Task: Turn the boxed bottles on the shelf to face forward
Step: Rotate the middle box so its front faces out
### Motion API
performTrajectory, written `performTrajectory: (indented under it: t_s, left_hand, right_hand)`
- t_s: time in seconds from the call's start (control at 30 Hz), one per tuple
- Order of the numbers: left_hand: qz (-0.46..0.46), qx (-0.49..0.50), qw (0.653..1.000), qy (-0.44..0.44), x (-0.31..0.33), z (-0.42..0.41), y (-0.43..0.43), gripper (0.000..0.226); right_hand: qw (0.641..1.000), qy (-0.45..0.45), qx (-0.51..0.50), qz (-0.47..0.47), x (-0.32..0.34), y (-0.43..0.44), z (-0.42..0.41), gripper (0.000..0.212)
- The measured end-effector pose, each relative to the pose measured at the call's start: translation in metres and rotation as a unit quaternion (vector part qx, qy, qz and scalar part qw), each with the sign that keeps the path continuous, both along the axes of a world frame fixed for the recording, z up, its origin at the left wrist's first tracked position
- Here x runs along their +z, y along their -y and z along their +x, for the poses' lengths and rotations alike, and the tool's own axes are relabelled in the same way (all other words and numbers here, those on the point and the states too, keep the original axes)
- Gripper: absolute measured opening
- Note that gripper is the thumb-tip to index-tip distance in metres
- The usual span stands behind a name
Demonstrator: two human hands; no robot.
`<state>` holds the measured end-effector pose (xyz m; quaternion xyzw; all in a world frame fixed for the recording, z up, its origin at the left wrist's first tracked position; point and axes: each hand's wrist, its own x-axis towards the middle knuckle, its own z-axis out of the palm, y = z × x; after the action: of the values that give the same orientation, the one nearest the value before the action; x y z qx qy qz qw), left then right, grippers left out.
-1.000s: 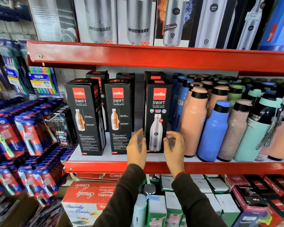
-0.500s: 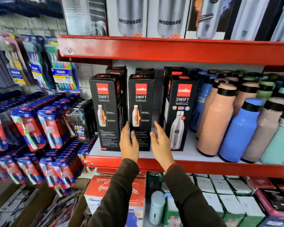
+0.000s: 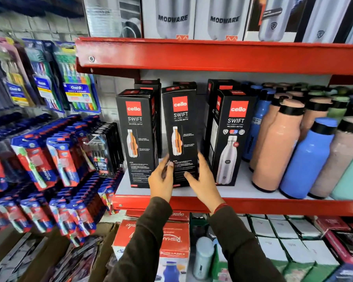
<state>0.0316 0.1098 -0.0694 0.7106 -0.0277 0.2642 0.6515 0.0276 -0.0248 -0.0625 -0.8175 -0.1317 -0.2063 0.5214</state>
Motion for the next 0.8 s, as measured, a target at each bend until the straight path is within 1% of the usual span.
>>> performTrajectory:
  t_s: [0.07,0.13,0.17,0.27,0.43,0.5,0.6,0.67,0.73,0.8]
  left_hand:
    - [-0.070,-0.035,0.997,0.002,0.002,-0.004,0.001,0.026]
    - [-0.124,-0.064,0.990,0.008,0.004,-0.009,0.003,0.028]
    - [-0.137,-0.067,0.988,0.013,0.005,-0.011,0.003,0.030]
    - [-0.149,-0.056,0.987,0.019,0.004,-0.014,0.002,0.037]
    - [-0.154,-0.040,0.987,0.026,0.006,-0.018,0.006,0.037]
    - [-0.137,-0.036,0.989,0.040,0.004,-0.018,0.006,0.037]
    - [-0.045,-0.019,0.997,0.065,0.003,-0.016,0.006,0.035]
    - [0.000,-0.008,0.999,0.048,0.003,-0.009,0.008,0.042]
    - [0.005,-0.017,1.000,0.010,0.003,-0.002,0.009,0.048]
    - [0.007,-0.021,1.000,-0.018,0.003,0.003,0.011,0.047]
  right_hand:
    - [1.000,0.010,-0.005,-0.017,0.003,0.001,0.002,0.085]
    - [0.999,0.019,-0.011,-0.028,0.007,0.001,0.004,0.087]
    - [0.999,0.021,-0.012,-0.028,0.009,0.000,0.005,0.089]
    - [1.000,0.011,-0.010,-0.025,0.014,0.000,0.005,0.091]
    - [0.999,0.000,-0.032,-0.008,0.017,-0.001,0.002,0.087]
    - [0.999,-0.001,-0.048,0.002,0.018,-0.001,0.004,0.085]
    - [0.998,-0.008,-0.057,0.029,0.018,0.003,0.008,0.098]
    - [0.998,-0.013,-0.048,0.035,0.018,0.005,0.009,0.101]
    - [0.998,-0.020,-0.038,0.034,0.017,0.006,0.009,0.104]
    - [0.999,-0.022,-0.029,0.033,0.017,0.007,0.007,0.107]
